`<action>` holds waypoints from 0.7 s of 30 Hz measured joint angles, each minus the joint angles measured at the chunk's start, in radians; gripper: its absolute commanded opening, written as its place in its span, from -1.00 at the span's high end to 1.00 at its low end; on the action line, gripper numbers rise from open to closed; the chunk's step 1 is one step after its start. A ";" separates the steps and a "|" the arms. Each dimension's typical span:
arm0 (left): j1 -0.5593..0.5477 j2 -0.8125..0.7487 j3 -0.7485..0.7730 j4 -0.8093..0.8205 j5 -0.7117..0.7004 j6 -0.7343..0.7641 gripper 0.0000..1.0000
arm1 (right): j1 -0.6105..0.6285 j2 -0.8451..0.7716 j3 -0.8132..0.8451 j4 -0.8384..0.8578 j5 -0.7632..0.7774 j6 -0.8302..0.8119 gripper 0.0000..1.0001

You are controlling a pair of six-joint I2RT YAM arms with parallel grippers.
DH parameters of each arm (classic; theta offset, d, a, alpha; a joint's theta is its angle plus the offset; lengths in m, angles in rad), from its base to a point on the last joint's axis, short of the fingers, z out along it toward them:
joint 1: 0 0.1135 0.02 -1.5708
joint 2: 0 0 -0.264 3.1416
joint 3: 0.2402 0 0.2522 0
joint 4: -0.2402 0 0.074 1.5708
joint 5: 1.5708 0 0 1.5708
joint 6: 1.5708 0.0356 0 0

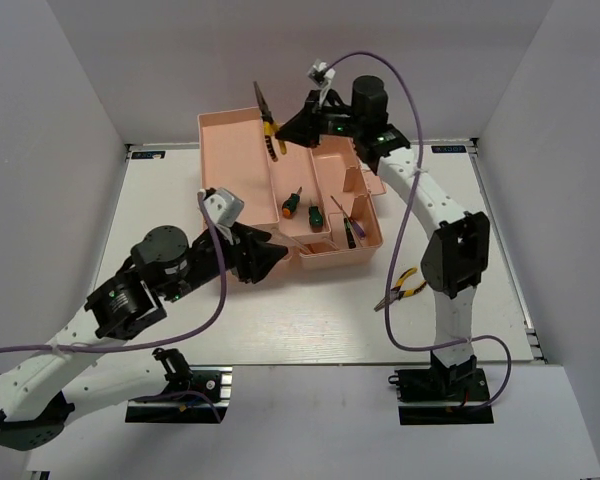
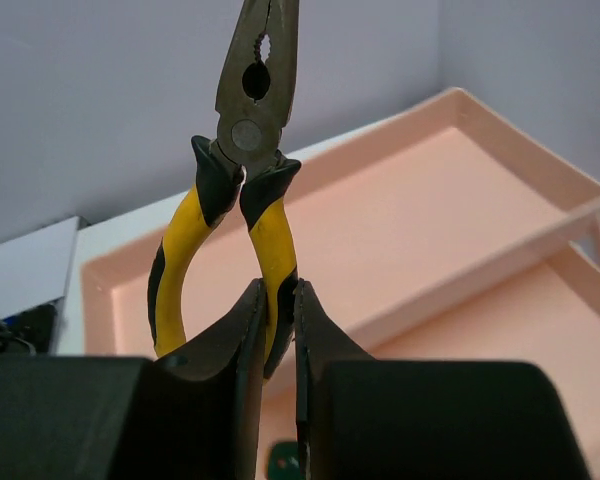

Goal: Sort the tools into containers

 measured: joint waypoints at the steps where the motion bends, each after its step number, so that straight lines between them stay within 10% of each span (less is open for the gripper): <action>1: 0.000 -0.010 0.005 -0.003 -0.013 -0.006 -0.21 | 0.022 0.013 0.012 0.005 0.002 0.012 1.00; 7: 0.000 0.024 -0.011 -0.031 -0.049 -0.035 -0.26 | 0.145 0.065 0.040 0.010 0.005 0.029 1.00; 10: 0.000 0.052 -0.021 -0.044 -0.053 -0.032 -0.28 | 0.185 0.074 0.038 -0.031 0.006 -0.011 0.14; 13: 0.000 0.093 -0.018 -0.044 -0.050 -0.020 -0.28 | 0.195 0.075 0.038 -0.049 0.008 -0.037 -0.06; 18: 0.000 0.216 -0.003 -0.022 0.003 0.019 0.00 | 0.164 0.072 0.038 -0.081 0.013 -0.080 0.08; 20: 0.000 0.269 0.003 -0.012 0.030 0.042 0.35 | 0.141 0.055 0.034 -0.107 0.033 -0.103 0.43; 21: 0.000 0.296 0.011 -0.008 0.044 0.056 0.50 | 0.129 0.041 0.029 -0.129 0.054 -0.117 0.96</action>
